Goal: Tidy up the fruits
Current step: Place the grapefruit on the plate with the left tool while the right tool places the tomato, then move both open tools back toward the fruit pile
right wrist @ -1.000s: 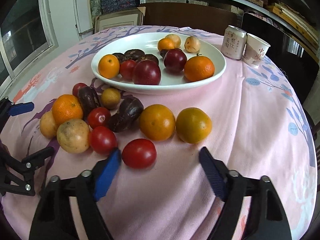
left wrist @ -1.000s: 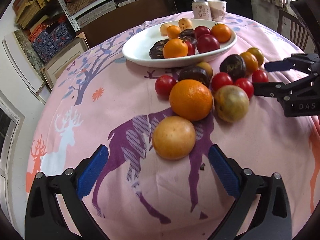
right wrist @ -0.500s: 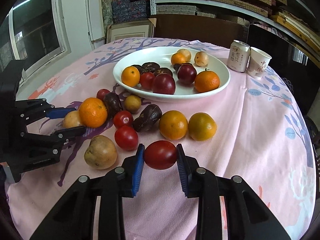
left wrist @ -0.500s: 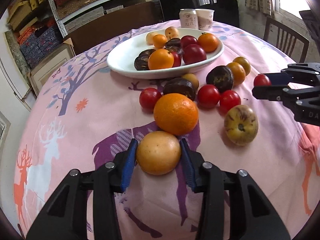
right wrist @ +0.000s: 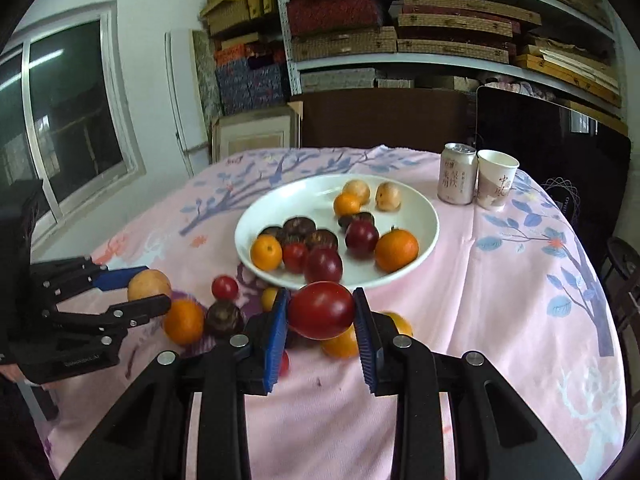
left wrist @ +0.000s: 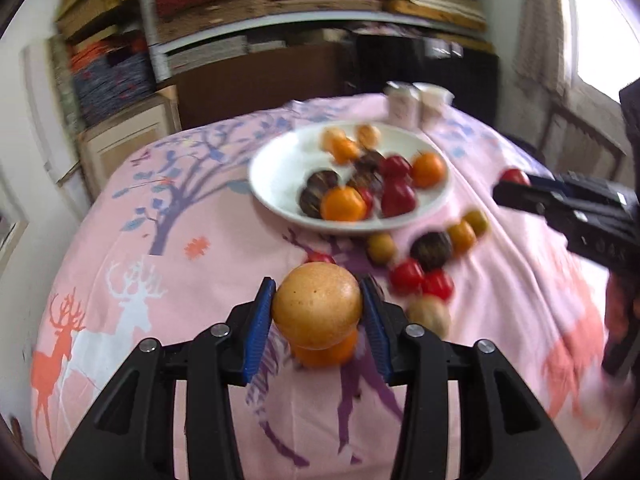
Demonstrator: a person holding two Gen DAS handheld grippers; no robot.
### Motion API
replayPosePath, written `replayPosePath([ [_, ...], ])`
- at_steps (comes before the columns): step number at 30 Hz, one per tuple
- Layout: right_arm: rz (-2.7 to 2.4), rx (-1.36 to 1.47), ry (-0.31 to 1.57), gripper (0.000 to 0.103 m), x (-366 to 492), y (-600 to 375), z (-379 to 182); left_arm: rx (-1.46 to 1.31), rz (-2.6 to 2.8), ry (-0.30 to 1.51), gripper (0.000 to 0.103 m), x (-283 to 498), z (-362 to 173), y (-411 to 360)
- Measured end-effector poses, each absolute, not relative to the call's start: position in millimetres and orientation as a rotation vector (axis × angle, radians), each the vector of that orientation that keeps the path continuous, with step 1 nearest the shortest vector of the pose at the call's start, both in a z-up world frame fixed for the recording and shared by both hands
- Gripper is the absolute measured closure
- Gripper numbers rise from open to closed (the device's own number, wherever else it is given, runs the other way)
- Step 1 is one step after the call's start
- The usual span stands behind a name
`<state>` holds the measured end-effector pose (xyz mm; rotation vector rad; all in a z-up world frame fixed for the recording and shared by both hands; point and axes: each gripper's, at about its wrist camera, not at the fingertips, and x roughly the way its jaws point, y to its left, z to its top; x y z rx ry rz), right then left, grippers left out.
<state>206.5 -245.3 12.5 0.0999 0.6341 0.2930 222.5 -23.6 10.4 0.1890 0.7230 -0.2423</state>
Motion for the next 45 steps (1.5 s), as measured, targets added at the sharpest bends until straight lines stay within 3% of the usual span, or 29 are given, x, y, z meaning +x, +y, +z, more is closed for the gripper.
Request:
replayPosePath([
  [12,0.24,0.059,0.581,0.071,288.4,-240.5,22.6,-0.007,-0.243,0.693,0.061,342.0,30.6,-40.4],
  [24,0.262,0.065,0.682,0.07,361.3,-233.6,-14.9,-0.015,-0.216,0.726,0.061,429.2,11.1,-44.4],
  [26,0.274,0.079,0.704,0.041,360.0,-233.9,-16.3,0.025,-0.203,0.71,0.057,425.3,13.1,-45.0],
  [27,0.265,0.087,0.695,0.011,356.7,-235.6,-14.8,0.055,-0.199,0.694,0.03,420.6,14.7,-47.0],
  [28,0.249,0.084,0.684,0.004,352.2,-237.5,-11.5,0.088,-0.173,0.656,0.011,413.7,18.0,-48.2],
  [29,0.245,0.074,0.683,0.004,349.2,-238.3,-9.1,0.099,-0.158,0.602,0.004,404.6,21.8,-48.1],
  [31,0.247,0.071,0.686,0.004,341.9,-243.5,-1.8,0.126,-0.189,0.539,0.005,387.9,29.6,-49.1],
  [45,0.302,-0.071,0.708,0.004,241.7,-236.2,4.5,0.181,-0.243,0.603,0.005,296.9,21.2,-27.1],
])
